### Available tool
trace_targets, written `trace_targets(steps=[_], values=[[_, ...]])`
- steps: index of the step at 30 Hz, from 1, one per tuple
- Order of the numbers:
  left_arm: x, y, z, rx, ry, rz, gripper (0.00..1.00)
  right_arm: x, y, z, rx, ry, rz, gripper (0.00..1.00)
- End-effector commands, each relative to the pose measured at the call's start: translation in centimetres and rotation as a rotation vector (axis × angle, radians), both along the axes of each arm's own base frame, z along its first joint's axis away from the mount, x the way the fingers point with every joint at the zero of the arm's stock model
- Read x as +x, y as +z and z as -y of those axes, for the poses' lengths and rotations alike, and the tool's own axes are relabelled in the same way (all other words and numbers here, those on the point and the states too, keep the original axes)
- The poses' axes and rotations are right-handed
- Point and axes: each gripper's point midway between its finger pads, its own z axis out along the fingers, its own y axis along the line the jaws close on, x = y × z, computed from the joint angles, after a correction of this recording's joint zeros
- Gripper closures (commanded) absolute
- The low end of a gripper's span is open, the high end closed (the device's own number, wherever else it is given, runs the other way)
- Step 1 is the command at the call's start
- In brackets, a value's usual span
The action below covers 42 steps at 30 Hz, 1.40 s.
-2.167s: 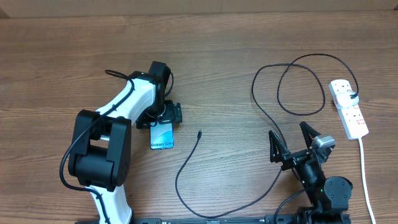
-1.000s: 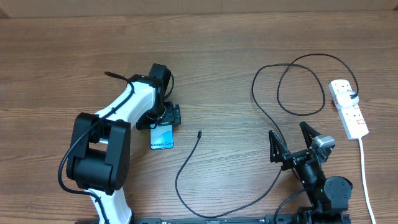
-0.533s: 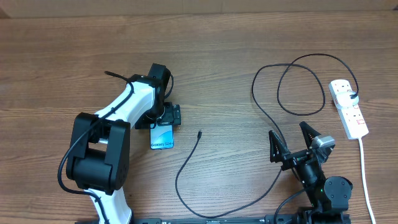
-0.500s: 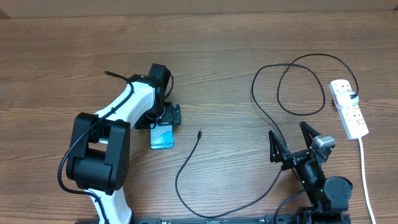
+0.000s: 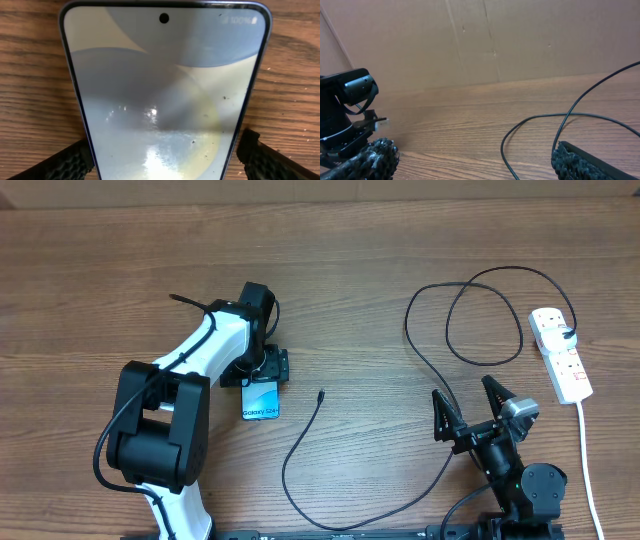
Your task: Plug charger to phone and switch on socket
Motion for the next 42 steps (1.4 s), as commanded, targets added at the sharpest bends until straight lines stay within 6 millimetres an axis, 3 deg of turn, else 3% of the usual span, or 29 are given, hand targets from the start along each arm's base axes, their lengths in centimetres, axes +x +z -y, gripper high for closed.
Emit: trace_targets(steps=[1, 14, 30, 42], values=[[-6.8, -6.2, -3.0, 0.125, -0.032, -0.257, 0.12, 0.0, -0.1, -0.1, 0.0, 0.006, 0.006, 0.0], [-6.7, -6.2, -3.0, 0.13, 0.001, -0.253, 0.15, 0.0, -0.1, -0.1, 0.0, 0.006, 0.006, 0.0], [-5.7, -6.6, -2.4, 0.106, 0.062, -0.209, 0.11, 0.0, -0.1, -0.1, 0.0, 0.006, 0.006, 0.0], [-5.7, -6.6, -2.0, 0.083, 0.066, -0.209, 0.21, 0.0, -0.1, -0.1, 0.0, 0.006, 0.006, 0.0]])
